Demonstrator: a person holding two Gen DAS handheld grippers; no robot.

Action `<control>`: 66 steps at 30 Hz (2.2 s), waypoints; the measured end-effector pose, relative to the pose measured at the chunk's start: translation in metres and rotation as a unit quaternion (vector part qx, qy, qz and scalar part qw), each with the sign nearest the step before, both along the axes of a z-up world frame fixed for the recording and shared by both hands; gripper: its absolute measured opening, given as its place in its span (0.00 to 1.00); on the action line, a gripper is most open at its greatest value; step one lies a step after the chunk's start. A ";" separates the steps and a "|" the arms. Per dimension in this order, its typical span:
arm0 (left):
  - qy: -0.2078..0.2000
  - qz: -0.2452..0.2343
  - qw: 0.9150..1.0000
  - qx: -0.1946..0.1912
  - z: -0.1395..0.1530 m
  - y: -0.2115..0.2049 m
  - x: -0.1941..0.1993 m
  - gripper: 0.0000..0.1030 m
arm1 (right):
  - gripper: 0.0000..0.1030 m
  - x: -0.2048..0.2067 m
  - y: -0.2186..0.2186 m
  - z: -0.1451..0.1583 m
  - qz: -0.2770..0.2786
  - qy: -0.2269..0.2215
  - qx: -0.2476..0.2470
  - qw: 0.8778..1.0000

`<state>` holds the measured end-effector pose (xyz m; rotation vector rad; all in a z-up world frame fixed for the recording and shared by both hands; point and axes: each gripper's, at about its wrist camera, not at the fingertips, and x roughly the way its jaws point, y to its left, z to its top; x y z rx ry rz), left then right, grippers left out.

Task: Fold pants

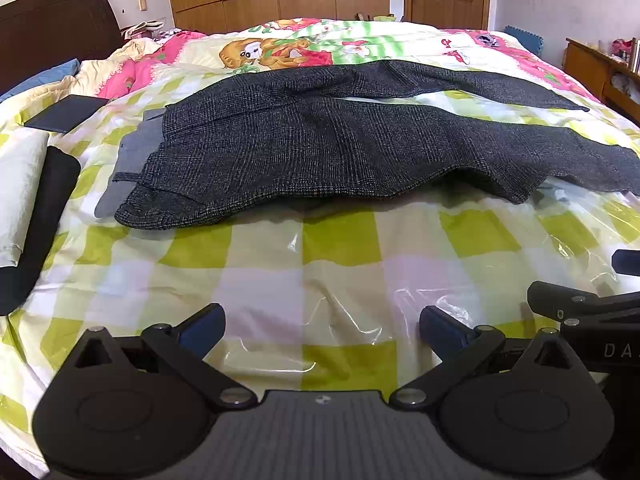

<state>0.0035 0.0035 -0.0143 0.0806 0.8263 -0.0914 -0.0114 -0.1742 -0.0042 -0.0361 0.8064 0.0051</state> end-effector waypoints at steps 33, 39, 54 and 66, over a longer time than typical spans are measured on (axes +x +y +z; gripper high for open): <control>-0.028 0.005 1.000 0.004 0.007 0.011 0.007 1.00 | 0.97 0.011 0.012 0.011 0.030 -0.010 0.015 0.999; -0.075 0.021 0.995 0.058 0.014 0.042 0.023 1.00 | 0.96 0.037 0.043 0.020 0.087 -0.025 0.005 0.996; -0.037 0.005 0.996 0.080 -0.013 0.149 0.100 0.92 | 0.84 0.119 0.140 -0.005 0.259 0.003 -0.043 0.965; -0.015 -0.050 0.997 0.054 -0.020 0.181 0.130 0.80 | 0.76 0.143 0.169 -0.019 0.334 0.002 -0.083 0.939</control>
